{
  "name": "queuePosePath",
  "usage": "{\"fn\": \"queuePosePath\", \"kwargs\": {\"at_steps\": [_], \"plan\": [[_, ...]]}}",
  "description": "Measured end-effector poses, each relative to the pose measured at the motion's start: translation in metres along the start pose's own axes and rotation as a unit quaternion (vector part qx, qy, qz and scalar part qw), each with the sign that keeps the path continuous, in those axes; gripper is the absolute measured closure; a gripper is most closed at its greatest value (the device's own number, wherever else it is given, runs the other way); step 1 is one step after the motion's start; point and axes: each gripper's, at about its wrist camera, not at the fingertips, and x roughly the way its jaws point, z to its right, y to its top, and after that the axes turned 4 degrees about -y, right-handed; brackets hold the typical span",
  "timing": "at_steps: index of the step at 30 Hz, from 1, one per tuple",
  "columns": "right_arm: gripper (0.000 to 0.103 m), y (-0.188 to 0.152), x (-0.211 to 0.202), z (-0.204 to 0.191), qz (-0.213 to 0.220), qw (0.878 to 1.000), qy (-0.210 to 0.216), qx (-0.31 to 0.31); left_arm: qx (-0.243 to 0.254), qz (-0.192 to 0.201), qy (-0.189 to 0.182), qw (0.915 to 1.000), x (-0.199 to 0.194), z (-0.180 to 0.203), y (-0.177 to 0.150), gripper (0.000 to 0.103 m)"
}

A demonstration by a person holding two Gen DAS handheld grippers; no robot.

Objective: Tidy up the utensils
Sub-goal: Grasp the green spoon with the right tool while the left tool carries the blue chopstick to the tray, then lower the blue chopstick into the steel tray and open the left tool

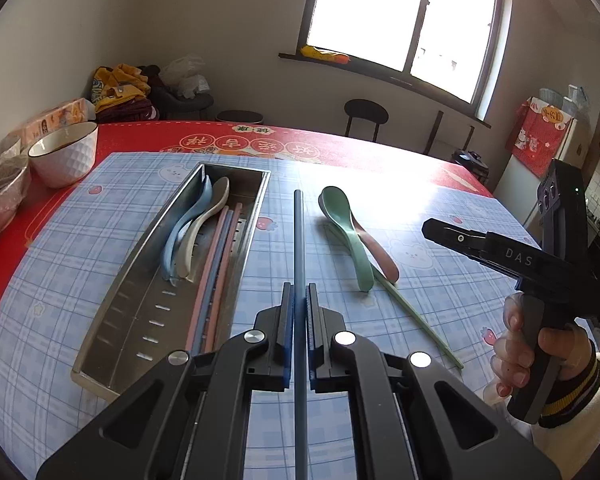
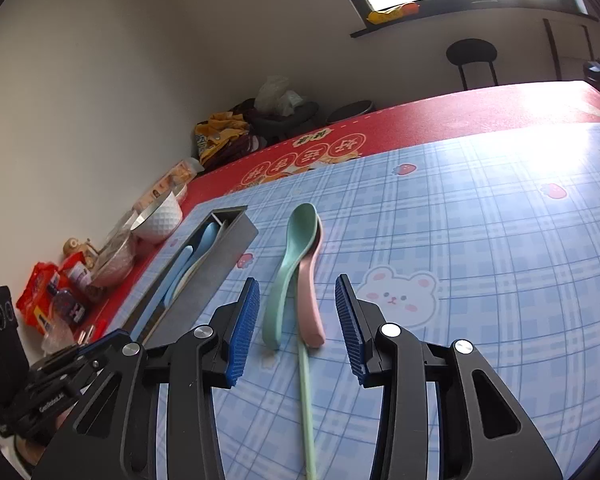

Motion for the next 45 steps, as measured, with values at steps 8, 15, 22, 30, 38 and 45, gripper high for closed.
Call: {"fn": "queuePosePath", "kwargs": {"at_steps": [8,15,22,30,38,45], "plan": [[0.072,0.006,0.047,-0.043,-0.073,0.995,-0.046,-0.058,-0.02,0.025,0.002,0.9995,-0.022,-0.03,-0.002,0.097],[0.072,0.004,0.083,-0.049,-0.111,0.987,-0.105,-0.053,-0.032,0.033,-0.003,0.9989,-0.035,-0.051,-0.005,0.097],[0.082,0.004,0.097,-0.048,-0.125,0.983,-0.13,-0.031,-0.044,0.04,-0.012,0.9981,-0.042,-0.068,-0.005,0.097],[0.09,0.004,0.091,-0.047,-0.113,0.987,-0.114,0.005,-0.066,0.034,-0.018,0.9971,-0.042,-0.085,-0.006,0.097],[0.09,-0.012,0.067,-0.054,-0.07,0.996,-0.024,0.056,-0.067,0.013,-0.023,0.9974,-0.028,-0.091,0.007,0.097],[0.09,-0.028,0.054,-0.045,-0.033,0.996,0.022,0.084,-0.06,-0.035,-0.021,0.9974,0.005,-0.085,0.031,0.097]]}}
